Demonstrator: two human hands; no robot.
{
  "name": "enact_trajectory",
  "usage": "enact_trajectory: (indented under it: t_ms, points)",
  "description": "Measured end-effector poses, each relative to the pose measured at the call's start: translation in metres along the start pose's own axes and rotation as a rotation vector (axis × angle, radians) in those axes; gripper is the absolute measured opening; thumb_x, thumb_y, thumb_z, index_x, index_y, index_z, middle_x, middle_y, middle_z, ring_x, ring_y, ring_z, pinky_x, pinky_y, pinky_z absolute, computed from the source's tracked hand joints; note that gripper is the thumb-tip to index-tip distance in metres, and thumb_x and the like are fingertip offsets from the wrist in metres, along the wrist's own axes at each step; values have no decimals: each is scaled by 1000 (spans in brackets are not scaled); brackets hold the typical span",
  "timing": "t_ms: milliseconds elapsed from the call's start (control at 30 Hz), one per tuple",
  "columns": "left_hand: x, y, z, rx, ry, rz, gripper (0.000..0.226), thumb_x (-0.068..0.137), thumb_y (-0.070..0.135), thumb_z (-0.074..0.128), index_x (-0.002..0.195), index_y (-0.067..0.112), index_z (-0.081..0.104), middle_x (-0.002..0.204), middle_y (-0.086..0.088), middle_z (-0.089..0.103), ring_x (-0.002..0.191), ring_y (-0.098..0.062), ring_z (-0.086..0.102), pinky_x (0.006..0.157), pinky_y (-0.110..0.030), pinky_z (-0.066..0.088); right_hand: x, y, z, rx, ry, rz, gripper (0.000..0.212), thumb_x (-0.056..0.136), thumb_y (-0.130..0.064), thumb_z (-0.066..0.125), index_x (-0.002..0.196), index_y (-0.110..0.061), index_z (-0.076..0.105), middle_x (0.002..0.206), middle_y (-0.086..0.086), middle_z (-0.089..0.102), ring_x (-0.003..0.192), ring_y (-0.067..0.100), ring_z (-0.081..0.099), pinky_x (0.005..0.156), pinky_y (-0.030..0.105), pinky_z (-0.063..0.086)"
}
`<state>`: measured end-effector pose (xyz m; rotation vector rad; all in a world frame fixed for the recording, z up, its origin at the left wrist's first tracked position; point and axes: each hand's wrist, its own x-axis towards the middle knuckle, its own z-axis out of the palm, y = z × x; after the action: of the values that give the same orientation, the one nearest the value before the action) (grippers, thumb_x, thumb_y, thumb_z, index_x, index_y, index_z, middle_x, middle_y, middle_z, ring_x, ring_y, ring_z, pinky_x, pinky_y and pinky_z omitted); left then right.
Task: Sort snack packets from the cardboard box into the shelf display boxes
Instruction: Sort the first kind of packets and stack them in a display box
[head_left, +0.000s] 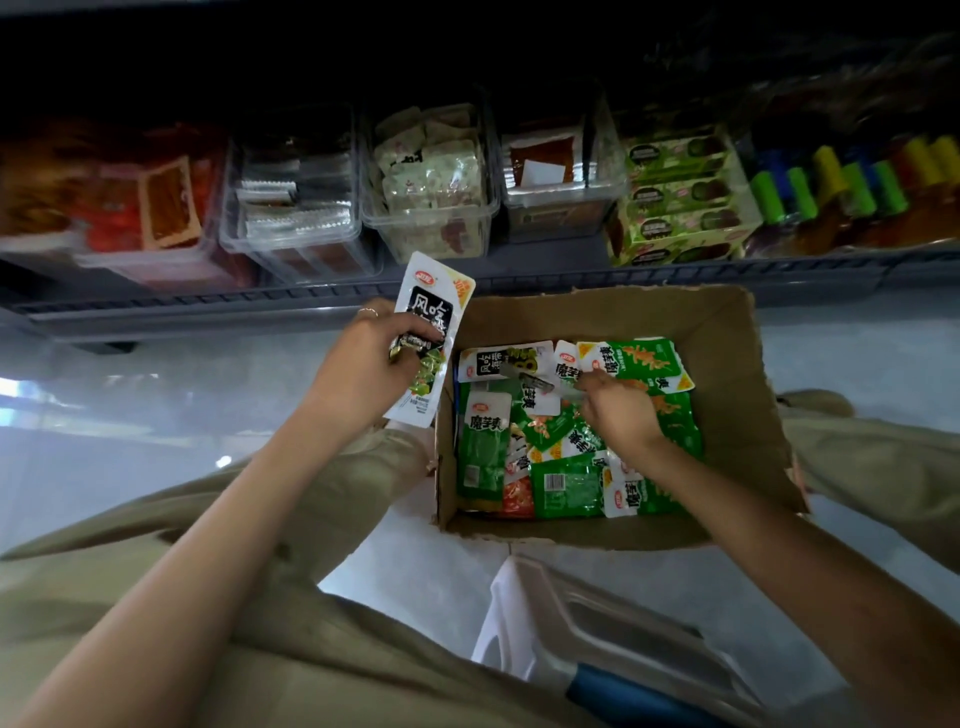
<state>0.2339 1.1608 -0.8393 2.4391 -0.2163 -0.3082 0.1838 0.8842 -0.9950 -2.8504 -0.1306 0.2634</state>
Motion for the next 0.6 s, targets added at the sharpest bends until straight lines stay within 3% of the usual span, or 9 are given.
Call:
enact_trajectory:
  t_ms: [67, 167, 233, 333, 400, 467, 533, 600]
  points:
    - [0, 5, 2, 20, -14, -4, 32, 86, -4, 53, 103, 18, 70, 112, -3, 52, 96, -13, 51, 67, -8, 34, -6, -2, -11, 245, 48, 153, 10, 89, -5, 55, 95, -5, 63, 82, 6, 63, 63, 22, 58, 49, 22, 36]
    - [2, 16, 7, 36, -35, -5, 28, 88, 0, 54, 108, 14, 68, 115, -6, 52, 96, -15, 52, 70, -11, 33, -15, -17, -41, 783, 50, 384, 6, 89, -6, 60, 92, -11, 58, 76, 1, 59, 63, 17, 62, 45, 13, 43]
    - [4, 25, 10, 41, -62, 0, 25, 91, 4, 53, 111, 13, 67, 115, -6, 50, 95, -17, 53, 72, -14, 36, -23, -31, -63, 1035, 90, 435, 7, 88, -2, 60, 87, -8, 57, 78, 4, 60, 58, 6, 61, 44, 13, 46]
    - [3, 40, 19, 40, -129, 44, 28, 95, 2, 48, 116, 12, 65, 111, -5, 45, 102, -22, 53, 80, -17, 37, -39, -62, -95, 1232, 158, 371, 21, 87, 5, 57, 75, -11, 53, 73, 0, 56, 59, 5, 59, 49, 17, 51]
    - [0, 52, 24, 21, -149, 75, 28, 96, 4, 47, 118, 10, 63, 113, -7, 46, 99, -21, 53, 78, -16, 37, -49, -80, -111, 1253, 210, 250, 25, 86, 6, 58, 72, -14, 52, 68, -2, 54, 58, 5, 57, 52, 22, 51]
    - [-3, 64, 27, -45, -160, 105, 26, 99, 14, 46, 118, 11, 63, 112, -9, 50, 93, -22, 57, 81, -25, 44, -55, -94, -121, 1159, 271, 108, 28, 84, 5, 60, 71, -18, 53, 64, -5, 52, 59, 6, 52, 55, 27, 47]
    - [-7, 73, 29, -149, -165, 125, 31, 101, 31, 40, 107, 15, 65, 105, -9, 54, 95, -18, 56, 85, -34, 45, -58, -104, -126, 996, 326, -23, 27, 81, 4, 62, 73, -20, 52, 65, -7, 51, 58, 6, 49, 54, 20, 41]
    - [-10, 83, 27, -244, -158, 104, 46, 98, 45, 37, 93, 9, 64, 96, -11, 52, 93, -13, 53, 86, -36, 44, -60, -110, -129, 801, 382, -106, 23, 79, 3, 63, 75, -17, 52, 70, -5, 51, 60, 7, 48, 55, 15, 36]
